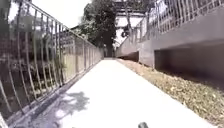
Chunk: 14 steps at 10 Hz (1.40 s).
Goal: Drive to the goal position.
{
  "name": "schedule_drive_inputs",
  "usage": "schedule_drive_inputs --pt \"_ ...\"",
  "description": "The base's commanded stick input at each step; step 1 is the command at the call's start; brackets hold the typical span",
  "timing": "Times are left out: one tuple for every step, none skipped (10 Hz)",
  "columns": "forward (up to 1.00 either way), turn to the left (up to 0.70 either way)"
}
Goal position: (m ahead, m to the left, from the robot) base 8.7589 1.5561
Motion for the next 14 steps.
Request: schedule_drive_inputs --pt "0.5 0.0" --pt "0.5 0.0" --pt "0.5 0.0" --pt "0.5 0.0" --pt "0.5 0.0" --pt "0.5 0.0" --pt "0.5 0.0" --pt "0.5 0.0" --pt "0.5 0.0" --pt "0.5 0.0" --pt "0.5 0.0" --pt "0.5 0.0" --pt "0.5 0.0" --pt "0.5 0.0"
